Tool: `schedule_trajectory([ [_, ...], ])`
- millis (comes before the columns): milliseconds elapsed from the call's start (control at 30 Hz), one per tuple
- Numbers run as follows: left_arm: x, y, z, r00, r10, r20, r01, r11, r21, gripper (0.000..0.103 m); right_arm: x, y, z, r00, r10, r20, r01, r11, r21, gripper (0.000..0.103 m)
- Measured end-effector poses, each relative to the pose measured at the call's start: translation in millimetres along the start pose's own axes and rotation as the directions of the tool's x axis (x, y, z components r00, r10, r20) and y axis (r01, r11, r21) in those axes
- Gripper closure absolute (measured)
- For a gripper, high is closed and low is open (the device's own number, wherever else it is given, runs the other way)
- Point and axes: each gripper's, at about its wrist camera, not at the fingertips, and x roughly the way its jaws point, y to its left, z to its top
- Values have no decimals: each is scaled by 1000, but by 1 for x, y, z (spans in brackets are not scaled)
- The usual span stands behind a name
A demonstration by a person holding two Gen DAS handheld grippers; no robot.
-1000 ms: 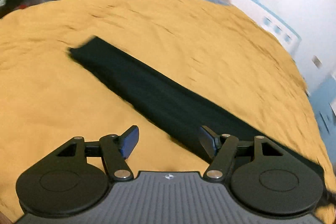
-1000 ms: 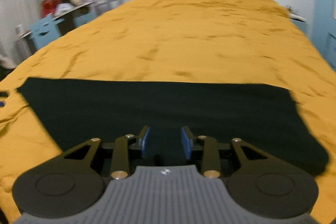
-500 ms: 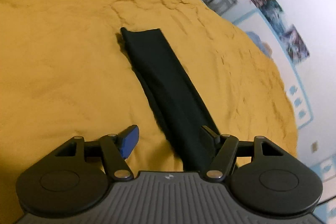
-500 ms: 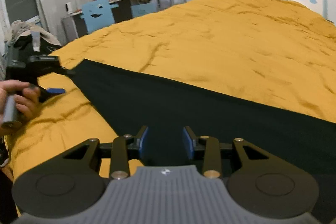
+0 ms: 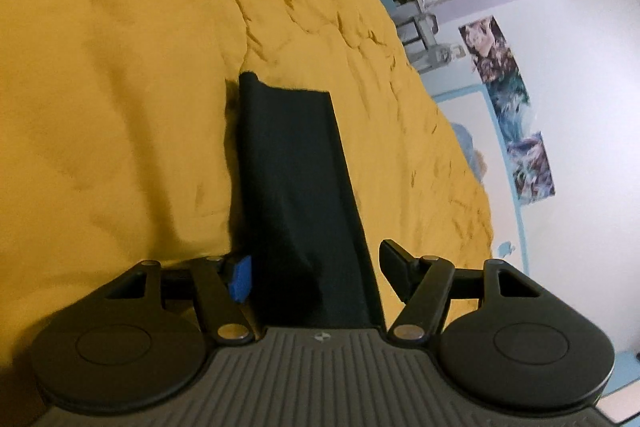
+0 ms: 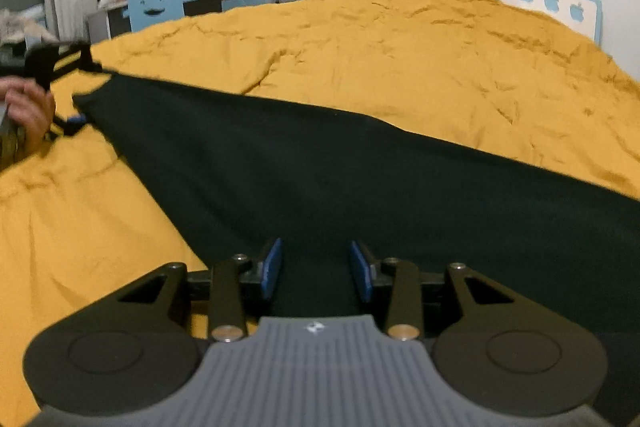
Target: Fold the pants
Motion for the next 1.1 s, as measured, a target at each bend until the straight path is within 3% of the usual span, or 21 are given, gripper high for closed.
schedule_trajectory([
  [233,8,8,2,999,-11,51,13,999,-42,41,-4,-13,-13,1000,14,20,-14,1000,17,68],
  [333,8,12,4,998,-2,64,6,998,-65,60,-5,-14,-12,1000,11,22,-11,1000,11,68],
  [367,8,13,5,998,3,66,2,997,-76,74,-5,-14,-13,1000,12,21,-12,1000,13,68],
  [500,5,11,5,997,6,78,-1,997,-73,92,-5,-16,-13,1000,17,21,-17,1000,20,68],
  [700,-4,-4,3,994,-25,107,28,999,-26,96,-7,-18,-13,999,24,25,-25,999,41,67],
  [833,-15,-38,-8,987,-83,135,68,992,110,96,-14,-29,-8,997,62,37,-65,993,102,65],
  [933,-22,-76,-26,981,-149,121,116,964,241,96,-29,-41,-4,995,76,64,-87,981,175,58],
  [1000,-25,-102,-42,976,-200,92,160,931,328,96,-38,-49,-4,994,81,72,-95,972,216,58],
  [1067,-28,-131,-64,971,-232,51,186,877,443,96,-48,-56,-7,993,83,80,-100,964,245,58],
  [1100,-31,-149,-82,971,-238,28,188,829,527,96,-54,-59,-8,993,80,86,-100,961,257,58],
])
